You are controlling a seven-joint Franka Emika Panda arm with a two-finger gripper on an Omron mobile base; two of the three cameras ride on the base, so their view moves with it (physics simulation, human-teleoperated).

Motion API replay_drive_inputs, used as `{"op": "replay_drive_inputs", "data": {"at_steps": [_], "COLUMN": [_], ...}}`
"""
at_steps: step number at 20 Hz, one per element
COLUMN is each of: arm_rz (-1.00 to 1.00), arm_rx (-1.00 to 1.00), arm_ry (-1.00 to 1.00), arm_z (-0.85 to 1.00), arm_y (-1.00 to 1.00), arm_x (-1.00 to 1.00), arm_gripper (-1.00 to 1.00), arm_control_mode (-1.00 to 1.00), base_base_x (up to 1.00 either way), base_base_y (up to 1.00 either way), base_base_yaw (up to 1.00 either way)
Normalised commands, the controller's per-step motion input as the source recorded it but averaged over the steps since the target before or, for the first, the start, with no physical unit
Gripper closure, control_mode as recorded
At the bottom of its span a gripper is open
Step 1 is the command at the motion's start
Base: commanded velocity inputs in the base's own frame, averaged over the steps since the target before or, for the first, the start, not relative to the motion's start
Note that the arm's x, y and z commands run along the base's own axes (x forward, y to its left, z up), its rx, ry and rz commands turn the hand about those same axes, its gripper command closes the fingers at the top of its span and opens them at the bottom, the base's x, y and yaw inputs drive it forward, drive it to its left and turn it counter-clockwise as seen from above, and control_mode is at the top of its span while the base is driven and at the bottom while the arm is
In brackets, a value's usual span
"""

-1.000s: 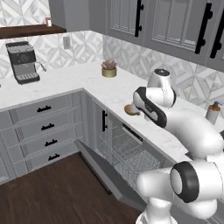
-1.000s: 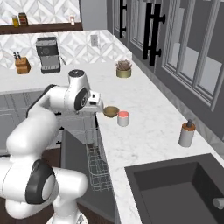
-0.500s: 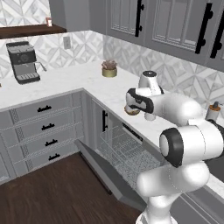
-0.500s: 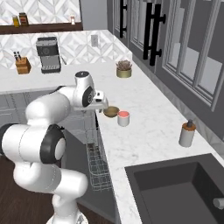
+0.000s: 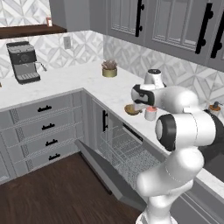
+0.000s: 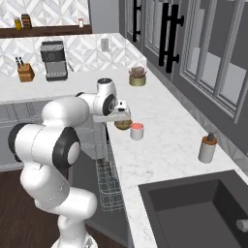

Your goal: Pick up the cup and bowl from the counter, place them in the dishwasher, and close the dishwasher door.

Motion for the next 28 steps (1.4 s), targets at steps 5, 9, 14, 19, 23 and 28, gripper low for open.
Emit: {"op": "replay_drive_inputs", "data": {"at_steps": [5,9,14,19,23,28], "arm_rz": [0.0,0.0,0.04,0.06,0.08,0.07], "arm_rx": [-0.01,0.0,0.0,0.0,0.0,0.0], "arm_ry": [0.03,0.05,0.03,0.0,0.0,0.0], "arm_z": [-0.16,-0.08,-0.32,-0.26,-0.32,-0.3], "arm_y": [-0.49,-0.36,-0.29,-0.02,-0.03,0.0], "arm_x": [0.33,0.39,0.39,0.42,0.35,0.35], "arm_gripper": [-1.0,-1.0,-1.0,-1.0,-1.0,-1.0], "arm_control_mode": [-1.0,-1.0,-1.0,-1.0,-1.0,-1.0], "base_base_x": [0.0,0.0,0.0,0.0,0.0,0.0], "base_base_y": [0.0,0.0,0.0,0.0,0.0,0.0], "base_base_yaw": [0.0,0.0,0.0,0.0,0.0,0.0]}}
